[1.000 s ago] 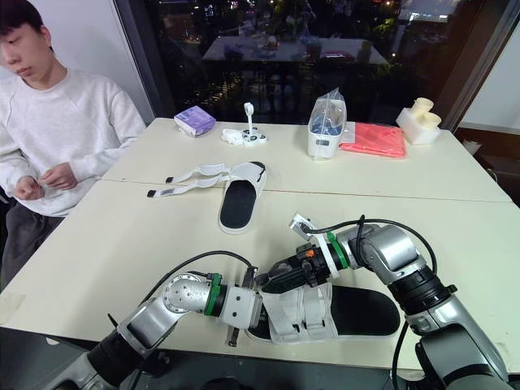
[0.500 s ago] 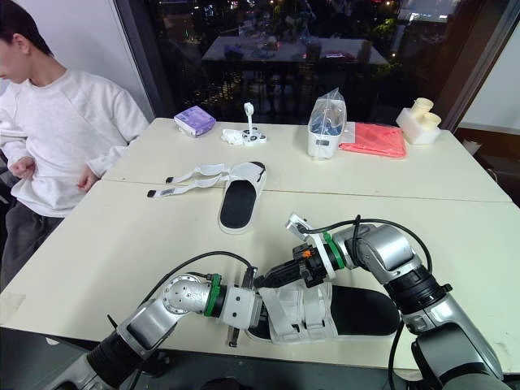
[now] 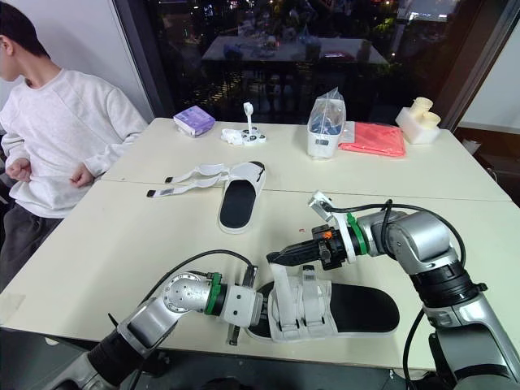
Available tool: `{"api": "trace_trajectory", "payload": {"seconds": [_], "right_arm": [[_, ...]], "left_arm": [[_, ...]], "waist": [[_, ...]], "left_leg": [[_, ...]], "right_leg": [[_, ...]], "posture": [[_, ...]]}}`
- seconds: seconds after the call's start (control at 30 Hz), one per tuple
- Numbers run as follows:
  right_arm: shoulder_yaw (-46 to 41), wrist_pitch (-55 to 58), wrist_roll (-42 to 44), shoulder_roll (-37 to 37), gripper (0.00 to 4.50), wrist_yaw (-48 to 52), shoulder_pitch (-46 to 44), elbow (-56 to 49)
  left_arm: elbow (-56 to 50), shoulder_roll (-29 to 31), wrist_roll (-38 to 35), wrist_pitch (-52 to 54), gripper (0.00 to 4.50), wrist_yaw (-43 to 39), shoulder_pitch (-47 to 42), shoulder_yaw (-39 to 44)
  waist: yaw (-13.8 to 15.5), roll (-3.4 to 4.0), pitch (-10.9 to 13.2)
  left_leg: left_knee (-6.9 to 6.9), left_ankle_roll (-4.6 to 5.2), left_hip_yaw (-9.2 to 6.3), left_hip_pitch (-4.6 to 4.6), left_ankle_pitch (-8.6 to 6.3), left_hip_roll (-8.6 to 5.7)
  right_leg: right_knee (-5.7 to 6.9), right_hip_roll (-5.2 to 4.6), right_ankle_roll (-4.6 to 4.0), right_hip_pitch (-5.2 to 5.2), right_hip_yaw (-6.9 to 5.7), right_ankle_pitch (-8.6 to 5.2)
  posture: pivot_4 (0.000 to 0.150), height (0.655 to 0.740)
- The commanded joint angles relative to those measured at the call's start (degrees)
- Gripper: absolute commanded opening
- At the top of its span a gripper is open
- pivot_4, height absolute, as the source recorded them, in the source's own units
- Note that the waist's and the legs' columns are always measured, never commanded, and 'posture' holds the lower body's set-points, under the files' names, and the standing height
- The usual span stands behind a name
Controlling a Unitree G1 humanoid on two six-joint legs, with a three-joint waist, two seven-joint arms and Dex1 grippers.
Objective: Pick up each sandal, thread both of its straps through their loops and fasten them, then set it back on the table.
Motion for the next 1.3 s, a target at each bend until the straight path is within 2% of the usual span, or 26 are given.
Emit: {"api": "trace_trajectory", "payload": {"seconds": [0.03, 0.37, 0.8, 0.9, 1.1, 1.3], "right_arm": [[-6.42, -1.03, 1.70, -0.80, 0.01, -2.83, -1.03, -1.08], [-3.19, -7.20, -3.39, -0.62, 0.01, -4.37, -0.73, 7.16], [10.01, -19.97, -16.85, -1.51, 0.01, -2.42, 1.50, 11.82], [12.55, -23.89, -20.50, -1.50, 0.97, -2.27, 1.60, 13.06], [13.85, -27.84, -26.65, 1.19, 3.96, -4.07, -0.46, 17.61], [11.34, -32.77, -31.91, 3.25, 3.96, -9.61, -2.95, 19.77]], "left_arm": [[7.38, 1.93, 5.60, 3.65, 0.00, -2.14, 2.09, -4.74], [8.25, 2.20, 5.50, 2.12, 0.00, -3.70, 1.46, -5.26], [7.43, 2.44, 5.47, 2.55, 0.00, -2.96, 2.17, -4.83], [7.46, 2.34, 5.50, 2.67, 0.00, -2.68, 2.21, -4.71], [7.35, 2.28, 5.50, 2.91, 0.00, -2.41, 2.41, -4.45], [7.30, 2.34, 5.48, 3.03, 0.00, -2.07, 2.39, -4.21]], "waist": [[-0.01, 0.03, 0.03], [-0.15, 0.09, 0.13], [-0.32, 0.07, 0.09], [-0.33, -0.01, 0.04], [-0.22, 0.02, 0.02], [-0.73, 0.01, 0.00]], "left_leg": [[0.00, 0.00, 0.00, -0.03, 0.00, 0.00], [-0.02, -0.19, 0.01, -0.09, 0.12, 0.00], [-0.02, -0.23, 0.01, -0.05, 0.14, 0.01], [-0.02, -0.27, 0.01, -0.05, 0.16, 0.01], [-0.10, -0.39, 0.01, -0.05, 0.22, 0.01], [-0.10, -0.43, 0.01, -0.01, 0.25, 0.01]], "right_leg": [[0.00, 0.00, 0.00, -0.03, 0.00, 0.00], [0.02, 0.01, 0.01, -0.13, 0.00, 0.01], [0.04, 0.03, 0.00, -0.12, -0.01, 0.01], [0.04, 0.03, 0.00, -0.11, -0.01, 0.01], [0.03, 0.05, 0.02, -0.12, -0.04, 0.00], [0.03, 0.05, 0.01, -0.07, -0.05, 0.00]], "posture": [[0.150, 0.7400], [0.150, 0.7400], [0.150, 0.7400], [0.150, 0.7400], [0.150, 0.7400], [0.150, 0.7400]]}}
